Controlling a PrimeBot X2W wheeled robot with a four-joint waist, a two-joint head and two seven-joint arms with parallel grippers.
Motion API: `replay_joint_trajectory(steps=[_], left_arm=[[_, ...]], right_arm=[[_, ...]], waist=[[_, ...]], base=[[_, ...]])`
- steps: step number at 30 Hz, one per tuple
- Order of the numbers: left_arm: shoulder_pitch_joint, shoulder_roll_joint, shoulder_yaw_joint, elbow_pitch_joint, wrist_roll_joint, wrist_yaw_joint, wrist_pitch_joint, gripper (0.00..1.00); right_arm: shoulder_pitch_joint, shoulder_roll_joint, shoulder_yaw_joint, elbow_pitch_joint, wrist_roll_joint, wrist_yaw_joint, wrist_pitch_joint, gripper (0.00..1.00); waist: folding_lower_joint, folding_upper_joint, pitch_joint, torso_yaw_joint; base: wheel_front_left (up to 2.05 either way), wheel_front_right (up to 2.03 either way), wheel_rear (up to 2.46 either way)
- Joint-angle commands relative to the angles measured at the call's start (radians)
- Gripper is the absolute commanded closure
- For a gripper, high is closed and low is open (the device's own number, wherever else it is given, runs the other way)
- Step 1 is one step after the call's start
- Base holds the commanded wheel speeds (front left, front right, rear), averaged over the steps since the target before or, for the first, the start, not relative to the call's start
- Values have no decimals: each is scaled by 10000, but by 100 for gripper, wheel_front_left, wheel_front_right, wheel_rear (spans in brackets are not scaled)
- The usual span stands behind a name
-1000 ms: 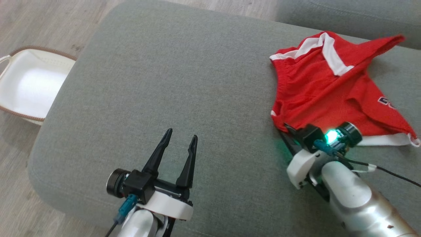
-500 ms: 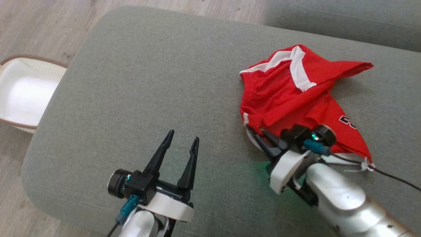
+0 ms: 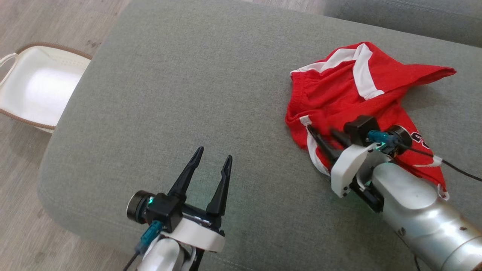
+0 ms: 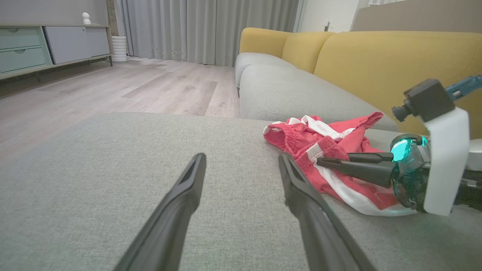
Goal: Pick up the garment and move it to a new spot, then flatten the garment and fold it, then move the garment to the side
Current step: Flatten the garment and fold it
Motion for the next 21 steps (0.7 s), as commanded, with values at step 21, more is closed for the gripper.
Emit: replay_joint_trajectory(steps=[21], left_arm=[[-585, 14, 219, -174, 42, 50, -94, 0]], right_arm=[[-1360, 937, 242, 2385, -803, -9, -690, 0]], waist=[[-1, 0, 48, -660]], base=[[0, 0, 0]])
